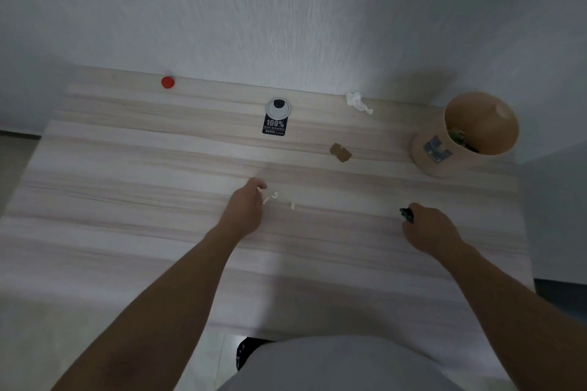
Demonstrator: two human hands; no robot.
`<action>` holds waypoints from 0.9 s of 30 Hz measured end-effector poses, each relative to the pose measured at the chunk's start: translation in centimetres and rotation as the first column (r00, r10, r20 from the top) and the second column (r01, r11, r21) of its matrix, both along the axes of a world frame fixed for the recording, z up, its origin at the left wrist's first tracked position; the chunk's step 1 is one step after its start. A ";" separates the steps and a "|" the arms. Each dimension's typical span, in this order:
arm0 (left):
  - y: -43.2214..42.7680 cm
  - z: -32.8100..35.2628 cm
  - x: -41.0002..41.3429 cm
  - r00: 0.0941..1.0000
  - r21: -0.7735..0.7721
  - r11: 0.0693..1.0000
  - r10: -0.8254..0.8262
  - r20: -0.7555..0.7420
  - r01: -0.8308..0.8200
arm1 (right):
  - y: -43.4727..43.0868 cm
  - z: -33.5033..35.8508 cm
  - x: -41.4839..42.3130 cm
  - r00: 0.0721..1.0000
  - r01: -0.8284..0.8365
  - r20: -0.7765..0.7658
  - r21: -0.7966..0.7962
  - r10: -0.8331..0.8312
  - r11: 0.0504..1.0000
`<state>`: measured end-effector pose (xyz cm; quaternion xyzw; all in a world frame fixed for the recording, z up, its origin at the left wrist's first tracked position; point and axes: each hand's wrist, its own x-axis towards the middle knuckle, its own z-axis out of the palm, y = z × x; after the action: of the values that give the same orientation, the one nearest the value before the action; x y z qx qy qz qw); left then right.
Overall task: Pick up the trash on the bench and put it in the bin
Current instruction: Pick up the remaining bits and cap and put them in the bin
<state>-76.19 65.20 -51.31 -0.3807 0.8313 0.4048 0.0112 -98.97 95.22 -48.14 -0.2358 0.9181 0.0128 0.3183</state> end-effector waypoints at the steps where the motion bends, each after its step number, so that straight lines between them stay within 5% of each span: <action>1: -0.1 -0.1 0.0 1.000 -0.006 1.000 0.001 0.001 -0.001 | 0.1 0.1 0.1 1.000 0.000 -0.003 0.003 0.000 1.000; 27: -0.4 -2.8 -0.6 0.954 -0.163 0.971 -0.127 0.272 0.176 | 1.1 0.9 -0.5 1.000 -0.004 -0.008 0.052 0.004 0.999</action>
<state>-76.75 64.80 -54.06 -0.3648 0.8835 0.2702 0.1156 -99.52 96.31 -47.29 -0.2291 0.9182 0.0383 0.3208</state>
